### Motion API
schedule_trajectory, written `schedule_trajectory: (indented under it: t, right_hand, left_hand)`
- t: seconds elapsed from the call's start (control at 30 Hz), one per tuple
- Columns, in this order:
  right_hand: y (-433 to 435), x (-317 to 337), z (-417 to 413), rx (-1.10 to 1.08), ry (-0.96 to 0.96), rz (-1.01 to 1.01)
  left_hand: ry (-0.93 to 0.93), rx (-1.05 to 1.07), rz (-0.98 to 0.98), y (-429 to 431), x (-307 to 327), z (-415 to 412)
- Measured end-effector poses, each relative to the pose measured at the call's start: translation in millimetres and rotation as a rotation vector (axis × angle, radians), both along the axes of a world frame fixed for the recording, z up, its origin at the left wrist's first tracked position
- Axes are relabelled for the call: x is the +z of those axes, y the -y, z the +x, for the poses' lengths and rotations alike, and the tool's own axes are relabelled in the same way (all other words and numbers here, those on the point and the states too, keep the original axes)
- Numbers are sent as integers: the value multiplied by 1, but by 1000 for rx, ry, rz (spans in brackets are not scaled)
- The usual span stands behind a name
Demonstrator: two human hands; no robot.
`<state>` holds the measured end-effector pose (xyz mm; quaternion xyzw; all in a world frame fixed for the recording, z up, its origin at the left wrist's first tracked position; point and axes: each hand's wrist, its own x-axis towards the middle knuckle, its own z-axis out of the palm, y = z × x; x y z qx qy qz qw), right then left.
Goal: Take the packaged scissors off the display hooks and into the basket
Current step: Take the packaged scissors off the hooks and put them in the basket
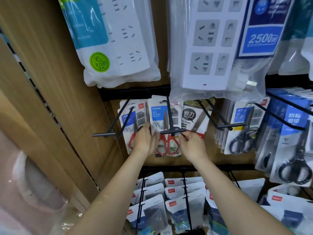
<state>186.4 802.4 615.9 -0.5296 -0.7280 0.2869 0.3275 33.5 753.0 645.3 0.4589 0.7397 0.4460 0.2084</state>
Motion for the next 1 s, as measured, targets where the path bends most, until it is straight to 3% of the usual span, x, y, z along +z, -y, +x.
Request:
schedule_trajectory:
  t: [0.13, 0.23, 0.33, 0.47, 0.63, 0.8, 1.0]
  right_hand:
    - [-4, 5, 14, 79, 144, -15]
    - [1, 3, 26, -22, 266, 54]
    - [2, -2, 34, -80, 273, 56]
    - [7, -5, 44, -8, 215, 45]
    - [24, -4, 55, 142, -52, 4]
    - [46, -2, 70, 226, -224, 51]
    - [91, 6, 62, 438, -304, -80]
  left_hand:
    - [-163, -28, 1, 6, -10, -7]
    - [-291, 12, -11, 16, -5, -1]
    - [-414, 89, 0, 19, -1, 4]
    - [-373, 180, 25, 25, 0, 12]
    - [-291, 203, 171, 50, -6, 25]
    - [-129, 187, 266, 110, -17, 47]
    - [41, 271, 285, 194, -33, 54]
